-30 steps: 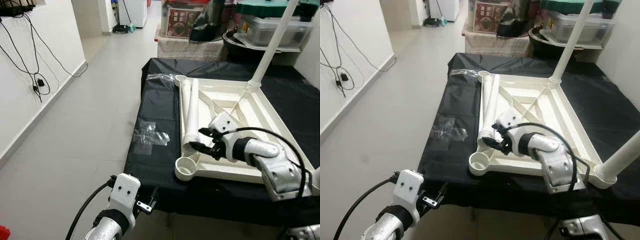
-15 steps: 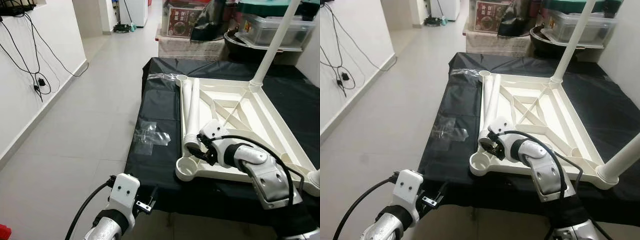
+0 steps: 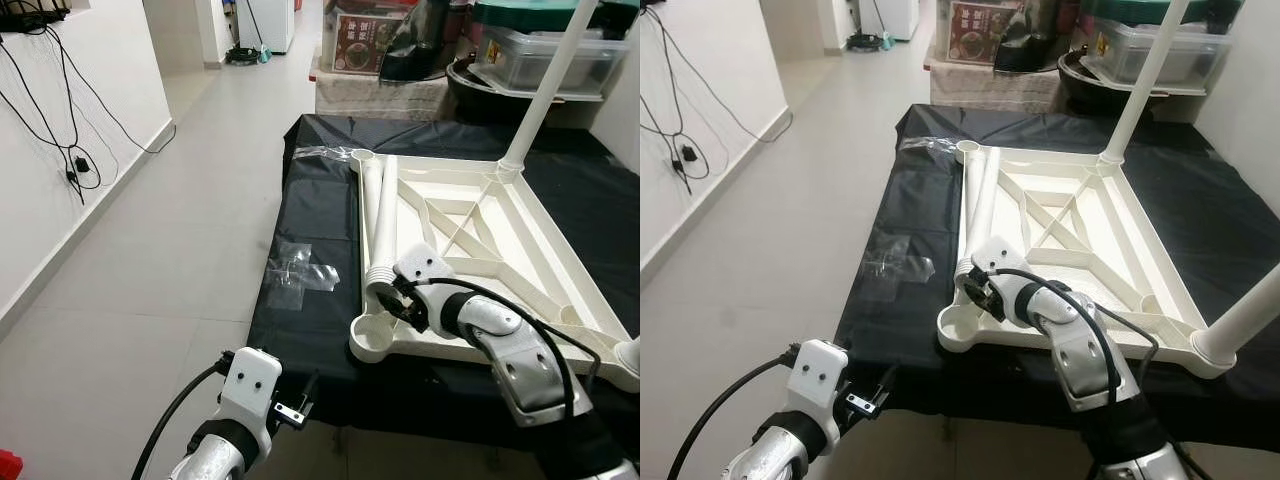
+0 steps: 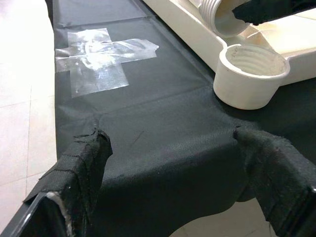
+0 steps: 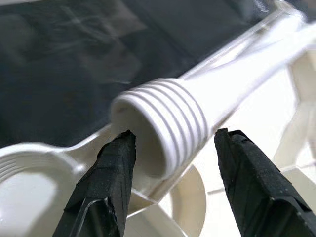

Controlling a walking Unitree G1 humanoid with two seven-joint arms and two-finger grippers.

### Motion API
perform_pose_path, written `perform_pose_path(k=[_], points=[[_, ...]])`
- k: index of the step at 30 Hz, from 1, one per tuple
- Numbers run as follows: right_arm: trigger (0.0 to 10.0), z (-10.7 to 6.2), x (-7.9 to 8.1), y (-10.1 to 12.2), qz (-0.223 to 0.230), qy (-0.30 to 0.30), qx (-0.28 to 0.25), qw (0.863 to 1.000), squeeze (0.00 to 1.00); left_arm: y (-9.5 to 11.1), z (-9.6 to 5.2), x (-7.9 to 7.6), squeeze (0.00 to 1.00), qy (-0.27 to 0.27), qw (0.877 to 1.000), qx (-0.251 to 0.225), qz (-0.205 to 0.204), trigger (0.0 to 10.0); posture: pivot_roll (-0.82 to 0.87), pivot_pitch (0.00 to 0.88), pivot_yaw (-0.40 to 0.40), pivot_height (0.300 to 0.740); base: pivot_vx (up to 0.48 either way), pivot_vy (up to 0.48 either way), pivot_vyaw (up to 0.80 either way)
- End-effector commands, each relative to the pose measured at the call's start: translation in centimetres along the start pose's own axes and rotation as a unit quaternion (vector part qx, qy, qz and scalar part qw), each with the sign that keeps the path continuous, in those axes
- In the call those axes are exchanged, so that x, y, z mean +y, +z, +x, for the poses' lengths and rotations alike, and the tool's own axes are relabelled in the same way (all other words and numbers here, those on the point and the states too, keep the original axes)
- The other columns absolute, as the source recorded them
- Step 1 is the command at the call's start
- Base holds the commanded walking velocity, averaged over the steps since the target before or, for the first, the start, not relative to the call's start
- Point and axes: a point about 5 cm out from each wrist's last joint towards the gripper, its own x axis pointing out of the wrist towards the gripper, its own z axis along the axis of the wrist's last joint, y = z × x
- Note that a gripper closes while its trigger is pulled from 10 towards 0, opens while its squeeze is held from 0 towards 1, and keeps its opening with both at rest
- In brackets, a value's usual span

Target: Building children table

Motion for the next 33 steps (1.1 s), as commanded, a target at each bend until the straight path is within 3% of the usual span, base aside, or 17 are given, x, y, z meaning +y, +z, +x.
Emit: perform_pose_path(k=[1, 6, 10, 12, 20, 21, 22, 23, 24, 25, 33], points=[[10.0, 0.1, 0.7, -0.3, -0.006, -0.017, 0.012, 1.0, 0.0, -0.2, -0.2, -0.1, 0.0, -0.003, 1.0, 0.006, -0.005, 10.0, 0.04, 0.101, -0.053, 0.74, 0.0, 0.0, 0.0], [10.0, 0.2, 1.4, -0.3, 0.019, -0.079, 0.012, 0.997, 0.0, -0.3, -0.3, -0.1, 0.0, -0.004, 1.0, 0.006, -0.007, 10.0, 0.03, 0.097, -0.05, 0.74, 0.0, 0.0, 0.0], [10.0, 0.3, 1.9, -0.2, 0.022, -0.087, 0.009, 0.996, 0.0, -0.3, -0.3, -0.2, 0.0, -0.004, 1.0, 0.006, -0.007, 10.0, 0.03, 0.092, -0.052, 0.74, 0.0, 0.0, 0.0], [10.0, 0.5, 2.6, 0.1, 0.047, -0.13, -0.001, 0.99, 0.0, -0.3, -0.3, -0.2, 0.0, -0.005, 1.0, 0.007, -0.008, 10.0, 0.04, 0.09, -0.055, 0.74, 0.0, 0.0, 0.0], [10.0, 1.1, 2.6, 0.2, 0.075, -0.187, -0.009, 0.98, 0.0, -0.4, -0.3, -0.3, 0.0, -0.006, 1.0, 0.007, -0.008, 10.0, 0.04, 0.081, -0.058, 0.74, 0.0, 0.0, 0.0], [8.5, 1.3, 2.6, 0.2, 0.077, -0.195, -0.008, 0.978, 0.0, -0.4, -0.3, -0.3, 0.0, -0.006, 1.0, 0.007, -0.007, 10.0, 0.04, 0.079, -0.056, 0.74, 0.0, 0.0, 0.0], [8.5, 1.3, 2.6, 0.2, 0.077, -0.195, -0.008, 0.978, 0.0, -0.4, -0.3, -0.3, 0.0, -0.006, 1.0, 0.007, -0.007, 10.0, 0.04, 0.079, -0.056, 0.74, 0.0, 0.0, 0.0], [0.9, 1.5, 2.6, 0.1, 0.082, -0.205, -0.008, 0.975, 0.0, -0.4, -0.3, -0.3, 0.0, -0.006, 1.0, 0.008, -0.007, 10.0, 0.04, 0.075, -0.055, 0.74, 0.0, 0.0, 0.0], [0.9, 1.5, 2.6, 0.1, 0.082, -0.205, -0.008, 0.975, 0.0, -0.4, -0.3, -0.3, 0.0, -0.006, 1.0, 0.008, -0.007, 10.0, 0.04, 0.075, -0.055, 0.74, 0.0, 0.0, 0.0], [0.0, 1.6, 2.6, 0.0, 0.091, -0.219, -0.007, 0.971, 0.0, -0.4, -0.3, -0.4, 0.0, -0.006, 1.0, 0.008, -0.008, 10.0, 0.04, 0.073, -0.056, 0.74, 0.0, 0.0, 0.0], [0.0, 2.4, 2.9, -0.4, 0.116, -0.249, -0.004, 0.961, 0.0, -0.5, -0.3, -0.5, 0.0, -0.008, 1.0, 0.008, -0.009, 10.0, 0.04, 0.067, -0.057, 0.74, 0.0, 0.0, 0.0]])
